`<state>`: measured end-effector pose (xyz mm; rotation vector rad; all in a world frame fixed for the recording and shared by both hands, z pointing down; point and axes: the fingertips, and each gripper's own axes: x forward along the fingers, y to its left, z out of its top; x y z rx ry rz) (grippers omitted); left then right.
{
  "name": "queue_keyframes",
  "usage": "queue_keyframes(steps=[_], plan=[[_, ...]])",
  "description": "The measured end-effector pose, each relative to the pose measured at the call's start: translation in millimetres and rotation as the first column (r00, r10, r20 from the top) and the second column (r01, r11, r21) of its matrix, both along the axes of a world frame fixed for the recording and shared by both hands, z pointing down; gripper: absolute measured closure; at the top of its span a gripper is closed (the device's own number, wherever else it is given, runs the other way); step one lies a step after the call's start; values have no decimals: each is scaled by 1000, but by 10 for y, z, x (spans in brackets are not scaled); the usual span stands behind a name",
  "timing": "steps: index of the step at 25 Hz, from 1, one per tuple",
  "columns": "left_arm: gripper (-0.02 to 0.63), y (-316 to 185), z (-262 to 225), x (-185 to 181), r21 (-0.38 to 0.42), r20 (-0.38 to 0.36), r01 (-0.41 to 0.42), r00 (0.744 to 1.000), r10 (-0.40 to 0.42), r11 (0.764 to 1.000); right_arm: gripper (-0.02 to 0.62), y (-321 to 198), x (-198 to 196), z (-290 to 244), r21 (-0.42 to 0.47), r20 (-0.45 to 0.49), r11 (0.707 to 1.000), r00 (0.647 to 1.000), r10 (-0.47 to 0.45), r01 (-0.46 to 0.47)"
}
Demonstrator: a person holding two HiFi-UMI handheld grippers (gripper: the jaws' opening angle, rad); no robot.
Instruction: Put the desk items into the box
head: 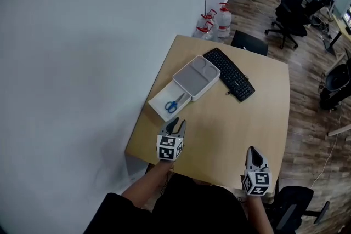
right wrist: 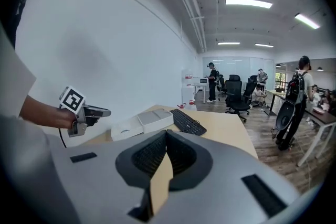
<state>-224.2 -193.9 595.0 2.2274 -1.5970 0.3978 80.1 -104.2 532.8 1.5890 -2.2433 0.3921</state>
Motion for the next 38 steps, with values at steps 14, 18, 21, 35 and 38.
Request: queue_keyframes(steps=[14, 18, 21, 35, 38], plan=[[539, 1716, -729, 2027, 109, -212, -77, 972, 99, 991, 535, 1002, 958, -167, 64, 53, 997, 998, -36, 32], [581, 2006, -820, 2305, 153, -175, -85, 978, 112, 985, 535, 1131, 1110, -155, 77, 72, 996, 996, -51, 45], [588, 2099, -797, 2386, 153, -143, -83, 984, 105, 985, 535, 1155, 1139, -238, 111, 75, 993, 995, -59, 51], [588, 2045, -891, 2298, 184, -113, -25, 992, 47, 983, 535, 1119, 1159, -399, 157, 48, 986, 997, -61, 53], [588, 2032, -847, 2235, 174, -125, -15, 991, 37, 985, 535, 1126, 1137, -388, 153, 52, 986, 996, -68, 59]])
